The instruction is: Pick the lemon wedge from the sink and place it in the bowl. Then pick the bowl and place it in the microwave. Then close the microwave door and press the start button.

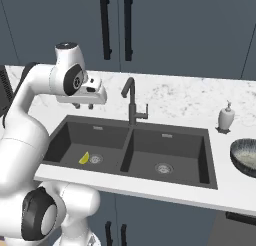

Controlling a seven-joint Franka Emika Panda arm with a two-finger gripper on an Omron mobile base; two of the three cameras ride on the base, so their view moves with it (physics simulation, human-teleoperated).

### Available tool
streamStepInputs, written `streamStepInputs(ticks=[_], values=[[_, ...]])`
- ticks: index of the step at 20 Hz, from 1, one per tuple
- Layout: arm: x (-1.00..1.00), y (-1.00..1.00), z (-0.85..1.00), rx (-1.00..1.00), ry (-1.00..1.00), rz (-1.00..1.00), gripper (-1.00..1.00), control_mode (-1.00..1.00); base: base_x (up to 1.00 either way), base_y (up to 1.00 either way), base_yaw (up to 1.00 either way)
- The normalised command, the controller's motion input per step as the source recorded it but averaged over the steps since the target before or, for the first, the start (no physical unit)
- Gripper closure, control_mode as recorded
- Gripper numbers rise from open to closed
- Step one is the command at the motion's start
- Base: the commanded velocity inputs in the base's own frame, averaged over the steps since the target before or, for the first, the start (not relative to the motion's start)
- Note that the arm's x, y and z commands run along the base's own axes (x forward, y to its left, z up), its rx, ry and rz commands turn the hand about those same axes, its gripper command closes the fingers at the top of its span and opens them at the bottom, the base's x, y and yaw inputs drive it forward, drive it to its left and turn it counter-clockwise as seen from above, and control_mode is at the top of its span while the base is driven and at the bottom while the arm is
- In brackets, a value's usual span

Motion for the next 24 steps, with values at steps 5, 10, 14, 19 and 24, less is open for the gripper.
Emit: streamStepInputs(ticks=[5, 10, 14, 19, 24], values=[[-0.35, 0.01, -0.08, 0.0, 0.0, 0.0, -1.0, -1.0, 0.0, 0.0, 0.0], [-0.41, 0.29, -0.59, 0.0, 0.08, -0.01, -1.0, -1.0, 0.0, 0.0, 0.0], [0.0, 0.71, -0.76, -0.01, 0.27, -0.1, -1.0, -1.0, 0.0, 0.0, 0.0], [0.16, 0.39, -0.64, -0.01, 0.12, -0.06, -1.0, -1.0, 0.0, 0.0, 0.0], [0.52, 0.3, -0.38, 0.0, 0.03, -0.01, -1.0, -1.0, 0.0, 0.0, 0.0]])
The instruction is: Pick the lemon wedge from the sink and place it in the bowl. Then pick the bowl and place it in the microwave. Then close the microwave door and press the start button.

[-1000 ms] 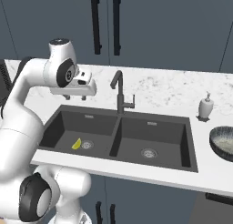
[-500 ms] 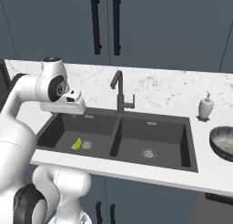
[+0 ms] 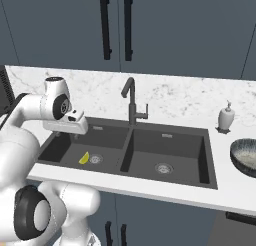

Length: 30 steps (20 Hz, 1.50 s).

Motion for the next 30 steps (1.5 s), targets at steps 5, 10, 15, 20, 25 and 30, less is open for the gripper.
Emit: streamStepInputs(ticks=[5, 10, 15, 20, 25, 30], values=[[0.42, 0.26, -0.41, 0.0, 0.04, 0.0, -1.0, -1.0, 0.0, 0.0, 0.0], [0.21, 0.0, -0.44, 0.0, 0.02, 0.0, -1.0, -1.0, 0.0, 0.0, 0.0], [0.22, 0.0, -0.66, 0.0, 0.06, 0.0, -1.0, -1.0, 0.0, 0.0, 0.0], [0.18, 0.02, -0.7, 0.0, 0.06, 0.0, -1.0, -1.0, 0.0, 0.0, 0.0], [0.11, 0.08, -0.36, 0.0, 0.0, 0.0, -1.0, -1.0, 0.0, 0.0, 0.0], [0.18, 0.34, -0.27, 0.0, -0.01, 0.0, -1.0, -1.0, 0.0, 0.0, 0.0]])
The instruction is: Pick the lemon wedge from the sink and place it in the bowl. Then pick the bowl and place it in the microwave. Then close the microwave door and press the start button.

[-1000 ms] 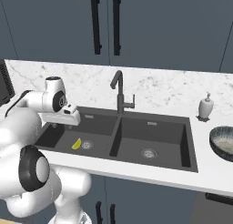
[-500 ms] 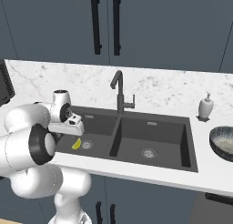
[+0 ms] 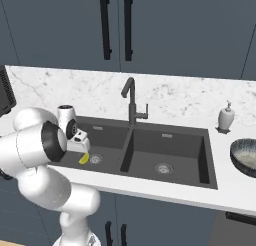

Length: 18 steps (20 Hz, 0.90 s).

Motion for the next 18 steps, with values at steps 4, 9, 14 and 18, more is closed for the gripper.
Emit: streamStepInputs(ticks=[4, 9, 14, 18], values=[[0.16, 0.15, -0.19, 0.01, -0.04, 0.0, -1.0, -1.0, 0.0, 0.0, 0.0], [0.31, 0.01, -0.34, 0.02, -0.04, 0.0, -1.0, -1.0, 0.0, 0.0, 0.0], [0.31, 0.0, -0.42, 0.0, 0.0, 0.0, -1.0, -1.0, 0.0, 0.0, 0.0], [0.27, 0.06, -0.26, 0.02, 0.0, 0.0, -1.0, -1.0, 0.0, 0.0, 0.0]])
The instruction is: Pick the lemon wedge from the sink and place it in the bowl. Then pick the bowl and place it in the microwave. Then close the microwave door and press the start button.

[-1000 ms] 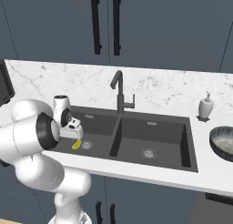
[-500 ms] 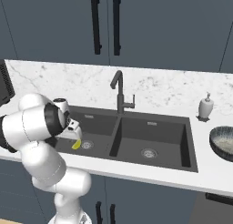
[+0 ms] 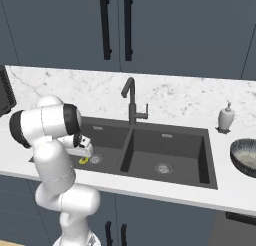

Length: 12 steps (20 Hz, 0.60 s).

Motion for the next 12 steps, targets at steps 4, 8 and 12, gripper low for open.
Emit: streamStepInputs(ticks=[4, 8, 12], values=[[0.26, 0.09, -0.21, 0.0, 0.0, 0.0, -1.0, -1.0, 0.0, 0.0, 0.0], [0.2, 0.03, -0.26, 0.02, -0.01, 0.0, -1.0, -1.0, 0.0, 0.0, 0.0], [0.2, 0.01, -0.35, 0.02, -0.02, 0.0, -1.0, -1.0, 0.0, 0.0, 0.0]])
